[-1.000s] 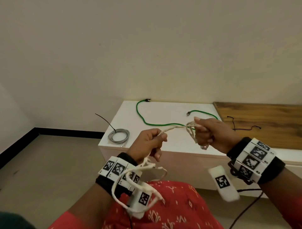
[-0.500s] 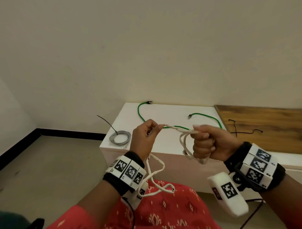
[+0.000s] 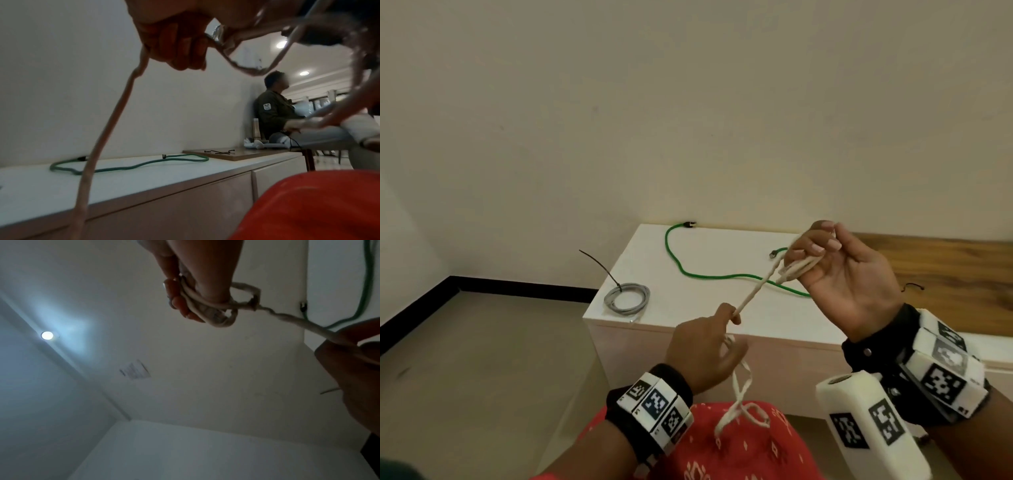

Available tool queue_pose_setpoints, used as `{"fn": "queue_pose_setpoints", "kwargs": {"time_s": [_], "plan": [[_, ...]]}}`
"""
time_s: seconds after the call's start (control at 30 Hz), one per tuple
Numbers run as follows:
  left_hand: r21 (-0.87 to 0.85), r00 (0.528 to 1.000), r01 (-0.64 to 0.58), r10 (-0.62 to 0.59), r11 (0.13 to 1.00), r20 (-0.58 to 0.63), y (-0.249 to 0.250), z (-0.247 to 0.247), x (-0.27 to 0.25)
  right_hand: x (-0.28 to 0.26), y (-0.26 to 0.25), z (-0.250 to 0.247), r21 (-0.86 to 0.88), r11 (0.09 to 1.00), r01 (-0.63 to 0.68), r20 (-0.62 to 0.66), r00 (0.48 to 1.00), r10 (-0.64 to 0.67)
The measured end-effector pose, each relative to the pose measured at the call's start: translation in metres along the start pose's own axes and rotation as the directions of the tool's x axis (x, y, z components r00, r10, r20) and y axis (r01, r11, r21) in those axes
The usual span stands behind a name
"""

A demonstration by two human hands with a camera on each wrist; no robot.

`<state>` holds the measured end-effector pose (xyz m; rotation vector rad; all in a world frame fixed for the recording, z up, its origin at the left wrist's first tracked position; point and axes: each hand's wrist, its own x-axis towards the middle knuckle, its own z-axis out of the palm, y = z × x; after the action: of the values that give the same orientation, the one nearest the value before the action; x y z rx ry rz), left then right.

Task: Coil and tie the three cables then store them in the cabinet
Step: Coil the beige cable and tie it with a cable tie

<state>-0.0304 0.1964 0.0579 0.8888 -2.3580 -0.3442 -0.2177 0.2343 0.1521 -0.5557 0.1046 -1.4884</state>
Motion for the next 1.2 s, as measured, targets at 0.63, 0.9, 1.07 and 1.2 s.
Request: {"fn": "queue_pose_setpoints", "kwargs": {"time_s": [0.63, 0.9, 1.07, 1.2], "plan": [[0.316, 0.991, -0.108, 0.078, 0.943, 0.106, 0.021, 0.004, -0.003, -0.013, 0.054, -0.032, -0.967, -0.256, 0.009, 0.078, 0.962, -0.263], [0.123, 0.989, -0.124, 0.133, 0.985, -0.066, 0.007, 0.002, 0.002, -0.014, 0.052, -0.033, -0.775, -0.632, 0.016, -0.065, 0.992, 0.104], [0.015, 0.998, -0.045, 0.046, 0.999, -0.036, -0.001, -0.013, 0.008, -0.011, 0.044, -0.027, -0.762, -0.646, 0.045, -0.157, 0.955, 0.251], [-0.123, 0.999, -0.050, 0.050, 0.991, -0.002, -0.017, -0.022, 0.010, -0.009, 0.033, -0.022, -0.775, -0.627, 0.080, -0.117, 0.957, 0.267]]}}
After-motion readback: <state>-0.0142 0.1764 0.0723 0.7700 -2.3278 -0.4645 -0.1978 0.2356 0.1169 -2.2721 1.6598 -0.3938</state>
